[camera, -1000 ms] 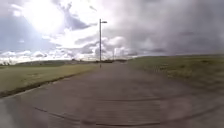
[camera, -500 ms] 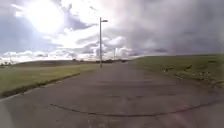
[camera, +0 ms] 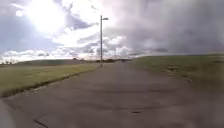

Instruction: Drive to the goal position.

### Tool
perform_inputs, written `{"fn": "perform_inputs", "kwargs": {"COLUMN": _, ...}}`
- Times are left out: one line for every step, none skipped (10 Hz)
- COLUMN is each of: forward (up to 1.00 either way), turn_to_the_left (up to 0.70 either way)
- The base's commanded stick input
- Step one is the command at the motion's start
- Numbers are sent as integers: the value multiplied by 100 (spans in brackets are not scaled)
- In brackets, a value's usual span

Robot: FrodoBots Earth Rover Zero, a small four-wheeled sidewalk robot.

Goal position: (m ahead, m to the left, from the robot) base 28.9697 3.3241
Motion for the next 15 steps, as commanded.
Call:
{"fn": "perform_inputs", "kwargs": {"forward": 100, "turn_to_the_left": 0}}
{"fn": "perform_inputs", "kwargs": {"forward": 100, "turn_to_the_left": 0}}
{"fn": "perform_inputs", "kwargs": {"forward": 100, "turn_to_the_left": 0}}
{"fn": "perform_inputs", "kwargs": {"forward": 100, "turn_to_the_left": 0}}
{"fn": "perform_inputs", "kwargs": {"forward": 100, "turn_to_the_left": 0}}
{"fn": "perform_inputs", "kwargs": {"forward": 100, "turn_to_the_left": 0}}
{"fn": "perform_inputs", "kwargs": {"forward": 100, "turn_to_the_left": 0}}
{"fn": "perform_inputs", "kwargs": {"forward": 100, "turn_to_the_left": 0}}
{"fn": "perform_inputs", "kwargs": {"forward": 100, "turn_to_the_left": 0}}
{"fn": "perform_inputs", "kwargs": {"forward": 100, "turn_to_the_left": 0}}
{"fn": "perform_inputs", "kwargs": {"forward": 100, "turn_to_the_left": 0}}
{"fn": "perform_inputs", "kwargs": {"forward": 100, "turn_to_the_left": 0}}
{"fn": "perform_inputs", "kwargs": {"forward": 100, "turn_to_the_left": 0}}
{"fn": "perform_inputs", "kwargs": {"forward": 100, "turn_to_the_left": -40}}
{"fn": "perform_inputs", "kwargs": {"forward": 100, "turn_to_the_left": -40}}
